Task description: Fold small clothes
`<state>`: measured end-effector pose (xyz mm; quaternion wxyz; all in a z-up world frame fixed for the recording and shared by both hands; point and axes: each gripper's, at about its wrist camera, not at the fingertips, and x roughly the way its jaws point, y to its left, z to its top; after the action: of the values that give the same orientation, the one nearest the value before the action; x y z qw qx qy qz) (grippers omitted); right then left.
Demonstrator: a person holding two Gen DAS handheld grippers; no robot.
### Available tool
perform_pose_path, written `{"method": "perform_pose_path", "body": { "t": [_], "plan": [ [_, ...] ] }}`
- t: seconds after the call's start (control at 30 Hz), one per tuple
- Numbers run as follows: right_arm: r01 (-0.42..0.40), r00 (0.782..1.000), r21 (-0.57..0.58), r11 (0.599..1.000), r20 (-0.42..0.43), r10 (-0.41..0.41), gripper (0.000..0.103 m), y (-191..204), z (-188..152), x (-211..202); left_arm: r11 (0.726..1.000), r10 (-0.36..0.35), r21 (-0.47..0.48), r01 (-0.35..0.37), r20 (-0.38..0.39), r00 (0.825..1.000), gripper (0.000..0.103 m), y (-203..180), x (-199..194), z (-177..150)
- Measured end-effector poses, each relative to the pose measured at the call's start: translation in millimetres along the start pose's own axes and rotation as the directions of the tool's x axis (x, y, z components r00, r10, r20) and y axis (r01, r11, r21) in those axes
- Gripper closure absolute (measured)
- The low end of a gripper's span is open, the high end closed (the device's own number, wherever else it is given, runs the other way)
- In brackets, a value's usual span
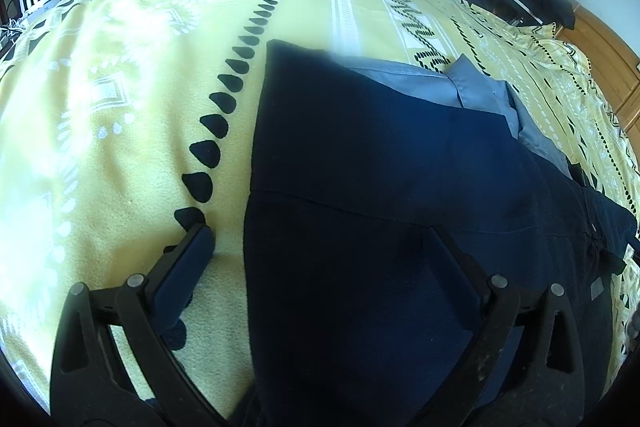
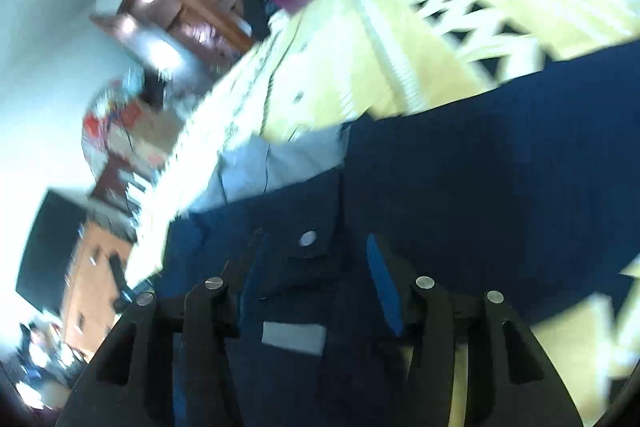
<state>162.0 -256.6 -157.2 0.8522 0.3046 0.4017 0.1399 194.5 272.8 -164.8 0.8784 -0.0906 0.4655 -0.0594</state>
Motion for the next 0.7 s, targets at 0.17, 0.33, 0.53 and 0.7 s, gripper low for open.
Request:
{"method": "perform_pose_path", "body": {
  "t": [0.17,0.33,0.53,0.7],
  "plan": [
    [0.25,0.962,0.166,0.954,0.066,-0.264,0.048,-93.5,38.9,-85.1,1.0,0.02,0.011,-0.02,-0.013,1.0,0.0,-3.2,2.9,0.9],
    [0.346,0.918,0.328,0.879,0.074,-0.389,0.048,-191.0,74.1,-134.9,0.999,0.036,0.03,-0.035,-0.031,0.999,0.0,-6.1,5.5,1.9],
    [0.331,0.915,0.399,0.855,0.087,-0.395,0.046,-233.8,90.1,-137.4,0.997,0.068,0.052,-0.065,-0.052,0.996,0.0,-12.0,9.1,3.0],
    [0.391,0.893,0.372,0.842,0.067,-0.445,0.045,-223.2,82.9,-136.0,0.995,0.082,0.057,-0.079,-0.051,0.995,0.0,-13.9,9.9,1.7]
  ]
}}
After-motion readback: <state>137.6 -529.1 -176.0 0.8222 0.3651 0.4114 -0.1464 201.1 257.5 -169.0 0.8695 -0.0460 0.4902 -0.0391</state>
